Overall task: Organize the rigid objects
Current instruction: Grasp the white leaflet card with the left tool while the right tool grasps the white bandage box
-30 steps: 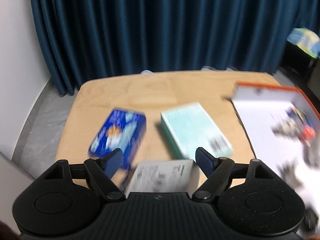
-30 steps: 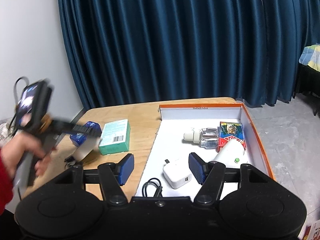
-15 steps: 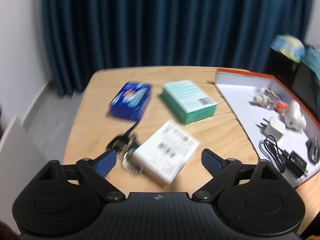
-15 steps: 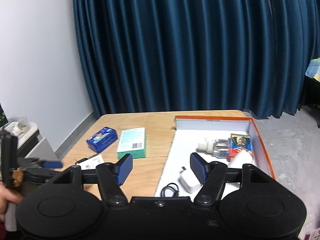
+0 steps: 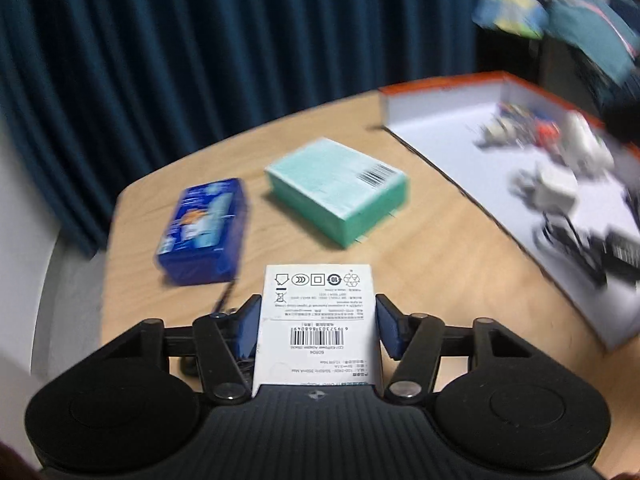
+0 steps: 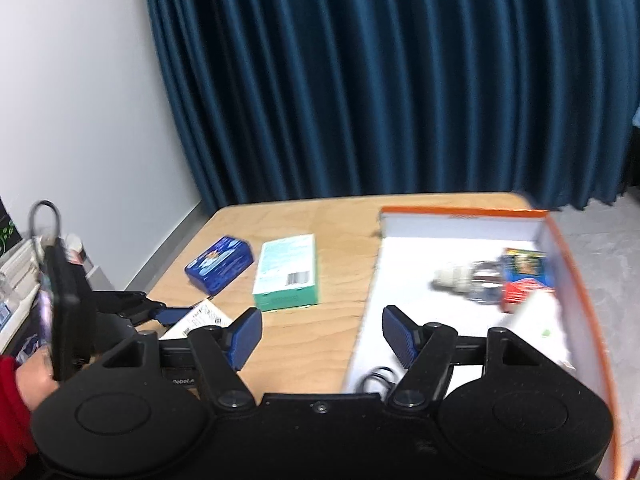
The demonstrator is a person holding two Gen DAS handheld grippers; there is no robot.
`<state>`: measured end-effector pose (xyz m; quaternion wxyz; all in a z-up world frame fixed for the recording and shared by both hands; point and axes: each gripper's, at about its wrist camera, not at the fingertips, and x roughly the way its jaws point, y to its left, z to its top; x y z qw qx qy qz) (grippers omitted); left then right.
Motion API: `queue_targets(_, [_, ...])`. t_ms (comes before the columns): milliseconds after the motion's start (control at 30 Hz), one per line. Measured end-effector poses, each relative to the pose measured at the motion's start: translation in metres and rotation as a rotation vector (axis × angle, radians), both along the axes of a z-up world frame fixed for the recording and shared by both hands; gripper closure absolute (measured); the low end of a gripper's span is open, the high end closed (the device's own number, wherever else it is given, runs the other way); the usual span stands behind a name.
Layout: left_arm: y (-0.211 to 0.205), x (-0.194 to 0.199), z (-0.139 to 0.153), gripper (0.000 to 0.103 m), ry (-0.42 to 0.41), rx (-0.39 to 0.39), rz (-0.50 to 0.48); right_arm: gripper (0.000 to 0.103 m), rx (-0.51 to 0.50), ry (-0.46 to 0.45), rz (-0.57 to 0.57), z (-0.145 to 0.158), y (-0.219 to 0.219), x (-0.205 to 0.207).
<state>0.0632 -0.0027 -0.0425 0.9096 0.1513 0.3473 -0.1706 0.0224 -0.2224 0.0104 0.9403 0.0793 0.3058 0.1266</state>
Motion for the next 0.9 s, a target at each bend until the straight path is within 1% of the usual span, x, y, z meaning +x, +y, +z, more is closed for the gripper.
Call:
queue_targets(67, [0.009,-0.002,0.010,0.043,-0.007,-0.062,0.056,0.023,0.012,0.035,0.034,-0.007,0.012,0.020])
queue_targets(167, [0.016,-0.002,0.021,0.043,-0.029,-0.124,0.125,0.022,-0.036,0.069,0.075,-0.018,0.038,0.053])
queue_targets(367, [0.031,0.004,0.032,0.043,-0.090,-0.164,0.219,0.022,-0.139,0.137,0.119,-0.034,0.084,0.122])
queue_targets(433, [0.037,0.009,0.032,0.043,-0.089,-0.183,0.257,0.022,-0.167,0.155,0.125,-0.040,0.095,0.140])
queue_targets(500, [0.043,0.012,0.032,0.043,-0.073,-0.218,0.283,0.022,-0.201,0.181,0.120,-0.047,0.104,0.157])
queue_targets(533, [0.045,0.013,0.032,0.043,-0.072,-0.223,0.292,0.017,-0.216,0.195,0.121,-0.052,0.108,0.164])
queue_targets(667, [0.045,0.014,0.034,0.043,-0.094,-0.215,0.308,0.009,-0.266,0.169,0.103,-0.058,0.117,0.177])
queue_targets(733, [0.048,0.012,0.034,0.043,-0.092,-0.233,0.311,0.008,-0.287,0.169,0.099,-0.061,0.118,0.184])
queue_targets(800, [0.049,0.014,0.031,0.043,-0.086,-0.240,0.313,0.008,-0.290,0.165,0.084,-0.060,0.116,0.188])
queue_targets(900, [0.049,0.014,0.031,0.043,-0.082,-0.253,0.316,0.008,-0.264,0.205,0.073,-0.063,0.107,0.194])
